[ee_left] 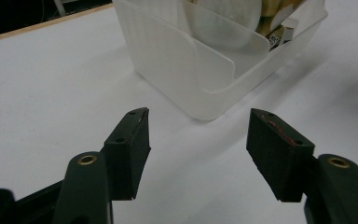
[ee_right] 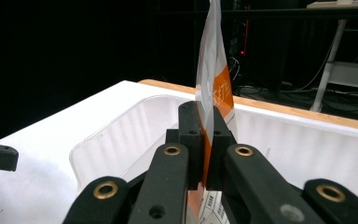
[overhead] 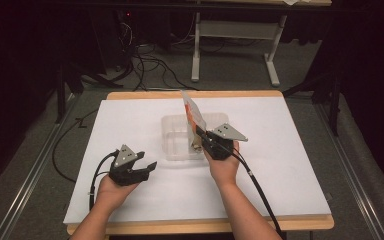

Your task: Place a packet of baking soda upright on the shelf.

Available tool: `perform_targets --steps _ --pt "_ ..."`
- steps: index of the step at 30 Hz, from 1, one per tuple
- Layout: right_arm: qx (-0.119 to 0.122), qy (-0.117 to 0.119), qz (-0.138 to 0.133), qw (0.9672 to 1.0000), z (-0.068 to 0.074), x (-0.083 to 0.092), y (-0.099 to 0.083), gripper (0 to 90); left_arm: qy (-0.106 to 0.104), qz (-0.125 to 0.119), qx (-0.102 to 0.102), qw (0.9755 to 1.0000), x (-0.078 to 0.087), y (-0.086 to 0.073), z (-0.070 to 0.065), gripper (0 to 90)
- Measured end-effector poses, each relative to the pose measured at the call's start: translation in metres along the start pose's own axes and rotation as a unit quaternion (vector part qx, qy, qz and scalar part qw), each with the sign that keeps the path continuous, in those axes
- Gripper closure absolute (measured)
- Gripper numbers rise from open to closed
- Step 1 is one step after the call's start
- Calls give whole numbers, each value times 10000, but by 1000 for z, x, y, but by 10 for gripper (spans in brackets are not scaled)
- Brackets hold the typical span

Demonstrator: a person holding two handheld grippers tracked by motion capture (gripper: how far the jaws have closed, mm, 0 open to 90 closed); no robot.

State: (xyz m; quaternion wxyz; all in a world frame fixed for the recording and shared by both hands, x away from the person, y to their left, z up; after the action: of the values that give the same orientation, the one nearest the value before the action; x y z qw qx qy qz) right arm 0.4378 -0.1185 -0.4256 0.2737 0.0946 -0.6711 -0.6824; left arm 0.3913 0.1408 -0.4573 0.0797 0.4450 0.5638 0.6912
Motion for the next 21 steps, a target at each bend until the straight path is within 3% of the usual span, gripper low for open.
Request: perform_targets --steps 16,17,21 --pt "19 -4 113 9999 1 3 -12 892 -11 39 -42 10000 -2 0 -2 397" --pt "42 -23 234 9997 2 1 -16 893 -11 36 -44 10000 -2 0 -2 396" --pt "65 -19 289 9996 3 1 -29 892 -12 40 -43 10000 -2 0 -1 396"
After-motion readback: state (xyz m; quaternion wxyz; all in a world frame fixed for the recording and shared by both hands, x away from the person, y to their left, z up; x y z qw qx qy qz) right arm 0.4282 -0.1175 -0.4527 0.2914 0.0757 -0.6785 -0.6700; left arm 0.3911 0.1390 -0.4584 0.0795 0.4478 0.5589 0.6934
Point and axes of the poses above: each handheld gripper's, and its own axes: x roughly backward along the jaws, y roughly out of its top, z roughly to its left, the point moved 4 cm from there along -x, roughly forward along the jaws, and after that the axes turned 2 degrees about -y, right-handed, at the moved point
